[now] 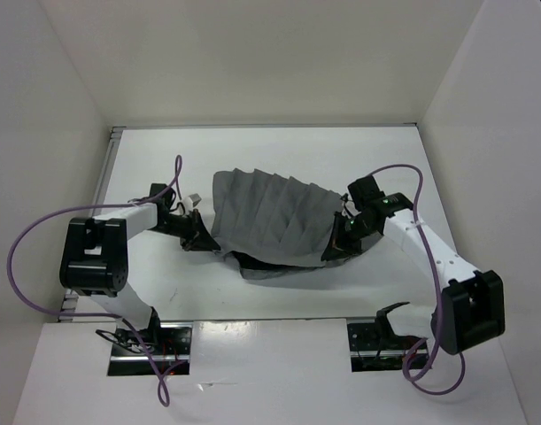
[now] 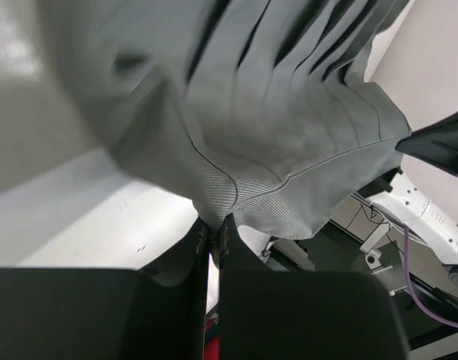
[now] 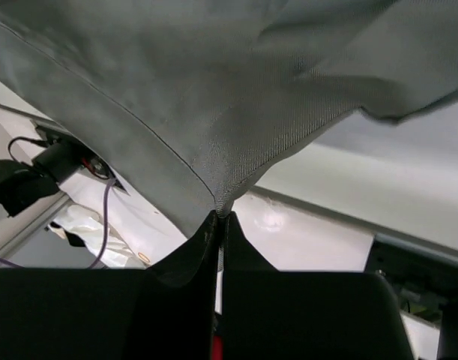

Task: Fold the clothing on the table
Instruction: Flatten the skirt out

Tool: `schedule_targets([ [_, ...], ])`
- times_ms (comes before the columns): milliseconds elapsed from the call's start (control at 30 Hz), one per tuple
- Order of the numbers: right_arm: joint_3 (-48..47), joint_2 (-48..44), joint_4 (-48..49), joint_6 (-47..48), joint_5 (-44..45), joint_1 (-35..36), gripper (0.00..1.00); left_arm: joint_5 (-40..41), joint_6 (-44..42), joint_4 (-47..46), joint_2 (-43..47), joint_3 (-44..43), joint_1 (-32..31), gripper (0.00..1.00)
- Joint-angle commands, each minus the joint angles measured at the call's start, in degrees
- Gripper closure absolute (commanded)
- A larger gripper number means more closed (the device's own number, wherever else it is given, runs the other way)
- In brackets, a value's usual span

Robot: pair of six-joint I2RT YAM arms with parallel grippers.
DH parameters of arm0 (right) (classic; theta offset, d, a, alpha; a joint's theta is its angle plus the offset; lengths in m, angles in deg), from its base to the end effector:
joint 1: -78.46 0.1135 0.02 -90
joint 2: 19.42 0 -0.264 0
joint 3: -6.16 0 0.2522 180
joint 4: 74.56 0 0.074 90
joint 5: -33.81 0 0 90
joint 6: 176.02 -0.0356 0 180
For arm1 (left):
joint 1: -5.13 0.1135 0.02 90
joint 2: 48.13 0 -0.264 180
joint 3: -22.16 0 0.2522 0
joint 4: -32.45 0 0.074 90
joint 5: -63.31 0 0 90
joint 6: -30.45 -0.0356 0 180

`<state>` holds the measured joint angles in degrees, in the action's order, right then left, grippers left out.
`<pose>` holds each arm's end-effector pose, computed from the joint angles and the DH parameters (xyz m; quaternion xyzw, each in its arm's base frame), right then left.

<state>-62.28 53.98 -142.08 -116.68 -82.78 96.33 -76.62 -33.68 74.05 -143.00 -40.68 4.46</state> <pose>0.2118 0.0850 0.2438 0.0723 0.9598 0.2681 0.0417 0.2832 -0.0306 0.1498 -0.1371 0.8888 -0.4362 0.0297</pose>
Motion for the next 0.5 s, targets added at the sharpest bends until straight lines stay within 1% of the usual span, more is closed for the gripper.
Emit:
schedule_targets([
  [0, 1.7, -4.0, -8.7, -1.0, 1.9, 0.1, 1.00, 1.3, -3.7, 3.2, 3.4, 1.3, 0.3, 0.99],
  [133, 2.3, -7.2, -10.8, -1.6, 2.4, 0.1, 1.00, 0.5, -3.7, 6.4, 6.2, 1.3, 0.3, 0.99],
  [267, 1.8, -8.9, -12.2, -3.3, 2.4, 0.1, 1.00, -0.2, -3.7, 8.3, 11.7, -0.5, 0.3, 0.98],
  [333, 1.2, -9.5, -12.2, -3.8, 5.0, 0.1, 1.00, -0.2, -3.7, 10.0, 13.6, -1.2, 0.3, 0.98],
  [400, 0.1, -10.0, -12.2, -5.5, 8.2, 0.1, 1.00, -0.9, -2.2, 8.7, 14.3, -1.2, 0.3, 0.96],
  [467, -2.2, -8.7, -9.8, -5.6, 10.4, 0.1, 1.00, -0.9, 0.2, 5.6, 14.3, -2.8, 0.3, 0.96],
])
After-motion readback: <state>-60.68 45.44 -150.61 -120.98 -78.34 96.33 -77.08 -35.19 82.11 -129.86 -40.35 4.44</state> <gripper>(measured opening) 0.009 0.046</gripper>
